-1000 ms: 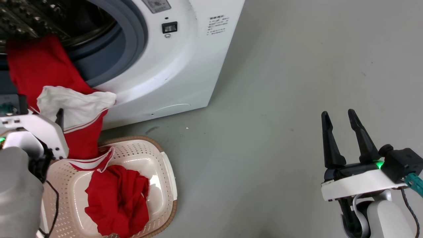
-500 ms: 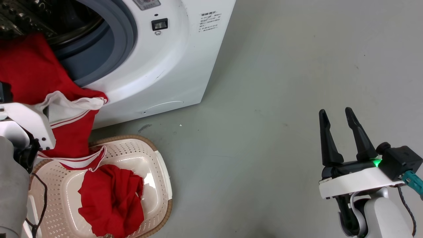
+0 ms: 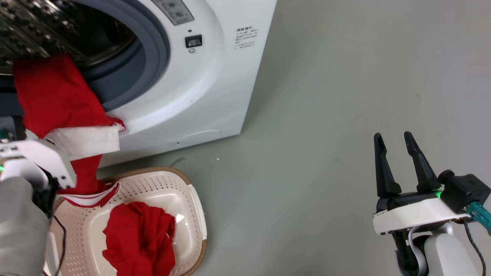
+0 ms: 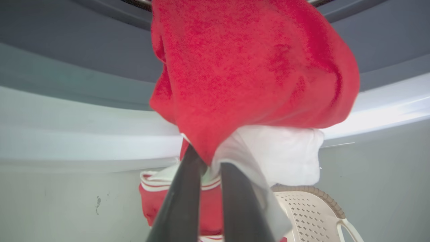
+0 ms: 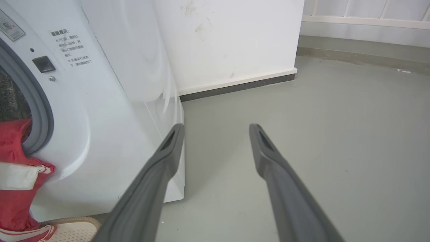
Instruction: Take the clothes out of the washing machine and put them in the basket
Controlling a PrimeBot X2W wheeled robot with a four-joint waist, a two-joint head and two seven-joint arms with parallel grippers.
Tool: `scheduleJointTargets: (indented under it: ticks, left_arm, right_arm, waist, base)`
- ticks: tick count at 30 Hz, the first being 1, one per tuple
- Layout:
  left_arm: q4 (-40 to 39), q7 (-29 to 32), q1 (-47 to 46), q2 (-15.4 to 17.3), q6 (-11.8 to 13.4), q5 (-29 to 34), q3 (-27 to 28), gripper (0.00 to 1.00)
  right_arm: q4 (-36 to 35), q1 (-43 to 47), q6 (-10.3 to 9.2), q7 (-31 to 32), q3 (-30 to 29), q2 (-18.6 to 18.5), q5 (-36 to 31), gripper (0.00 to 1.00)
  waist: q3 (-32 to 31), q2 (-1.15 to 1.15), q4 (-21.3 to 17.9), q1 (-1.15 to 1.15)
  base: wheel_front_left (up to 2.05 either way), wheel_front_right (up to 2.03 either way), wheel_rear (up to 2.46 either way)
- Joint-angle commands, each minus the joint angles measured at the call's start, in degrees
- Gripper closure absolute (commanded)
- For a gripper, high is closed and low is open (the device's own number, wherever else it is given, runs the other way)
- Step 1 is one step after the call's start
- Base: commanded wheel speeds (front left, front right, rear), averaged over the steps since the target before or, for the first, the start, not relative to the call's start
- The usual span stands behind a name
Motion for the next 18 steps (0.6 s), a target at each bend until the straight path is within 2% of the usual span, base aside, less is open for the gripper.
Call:
scheduleJointTargets:
  ticks: [1,5,11,18]
  left_arm:
    - [0.25,-1.27,1.06,-0.44,0.38,0.13,-0.08,1.00]
    - [0.03,-6.45,3.74,-2.23,1.38,-0.20,0.13,1.00]
    - [-3.61,-9.30,8.28,-4.54,3.21,-0.47,0.89,1.00]
    - [-16.73,-9.57,16.44,-6.40,5.63,1.42,2.54,1.00]
  right_arm:
    - [0.03,0.31,-0.02,0.09,-0.24,0.00,-0.59,0.00]
    - [-0.31,1.53,-0.02,1.11,-0.92,0.00,-1.11,0.00]
    - [-1.68,3.58,-0.02,3.07,-1.99,0.00,-2.34,0.00]
    - [-4.31,5.12,-0.02,5.03,-2.69,0.00,-3.05,0.00]
  waist:
    - [-1.41,0.00,0.75,0.00]
    - [-4.34,0.00,1.95,0.00]
    - [-8.22,0.00,4.01,0.00]
    - [-10.06,0.00,5.66,0.00]
  base:
    - [0.00,0.00,0.00]
    - [0.00,0.00,0.00]
    - [0.00,0.00,0.00]
    - [0.00,0.00,0.00]
